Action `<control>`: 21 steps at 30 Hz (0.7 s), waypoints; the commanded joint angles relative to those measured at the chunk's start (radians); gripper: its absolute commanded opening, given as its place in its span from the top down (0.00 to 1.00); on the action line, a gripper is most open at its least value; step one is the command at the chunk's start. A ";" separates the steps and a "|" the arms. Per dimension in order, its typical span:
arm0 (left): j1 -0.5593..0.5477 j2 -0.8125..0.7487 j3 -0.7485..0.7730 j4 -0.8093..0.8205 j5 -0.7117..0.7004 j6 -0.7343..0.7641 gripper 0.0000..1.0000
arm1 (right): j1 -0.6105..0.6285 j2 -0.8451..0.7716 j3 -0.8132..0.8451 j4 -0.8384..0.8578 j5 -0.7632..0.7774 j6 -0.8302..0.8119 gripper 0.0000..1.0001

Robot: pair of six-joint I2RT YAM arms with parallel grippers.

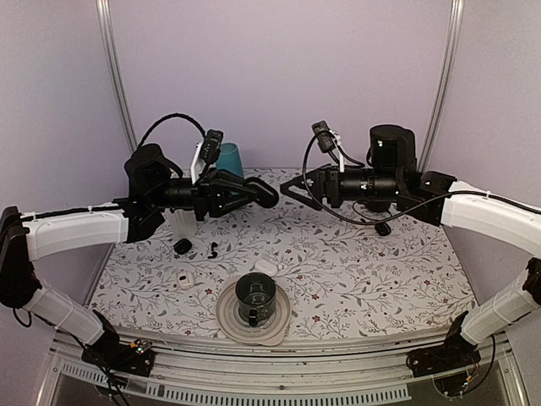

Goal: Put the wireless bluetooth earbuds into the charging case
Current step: Close the charging case with the earbuds.

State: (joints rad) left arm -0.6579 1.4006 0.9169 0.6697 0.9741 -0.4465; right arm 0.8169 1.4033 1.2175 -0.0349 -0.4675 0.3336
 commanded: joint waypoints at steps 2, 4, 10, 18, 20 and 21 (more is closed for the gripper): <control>0.007 -0.018 0.000 0.034 -0.001 -0.006 1.00 | -0.005 -0.040 -0.036 0.111 -0.043 0.072 0.15; 0.006 -0.018 0.002 0.035 -0.001 -0.008 1.00 | -0.005 -0.040 -0.037 0.115 -0.044 0.076 0.14; 0.004 -0.014 0.001 0.033 -0.007 -0.010 1.00 | -0.005 -0.036 -0.038 0.132 -0.065 0.074 0.13; 0.004 0.003 0.006 0.035 -0.038 -0.039 1.00 | 0.022 -0.017 -0.046 0.208 -0.147 0.038 0.30; 0.004 0.009 0.004 0.047 -0.053 -0.055 1.00 | 0.036 -0.007 -0.043 0.219 -0.151 0.027 0.35; 0.004 0.014 0.002 0.054 -0.058 -0.066 1.00 | 0.040 0.004 -0.039 0.223 -0.150 0.021 0.36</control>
State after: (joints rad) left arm -0.6579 1.4010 0.9173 0.6762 0.9470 -0.4744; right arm 0.8326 1.3960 1.1805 0.1265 -0.5846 0.3824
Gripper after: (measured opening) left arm 0.232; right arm 0.661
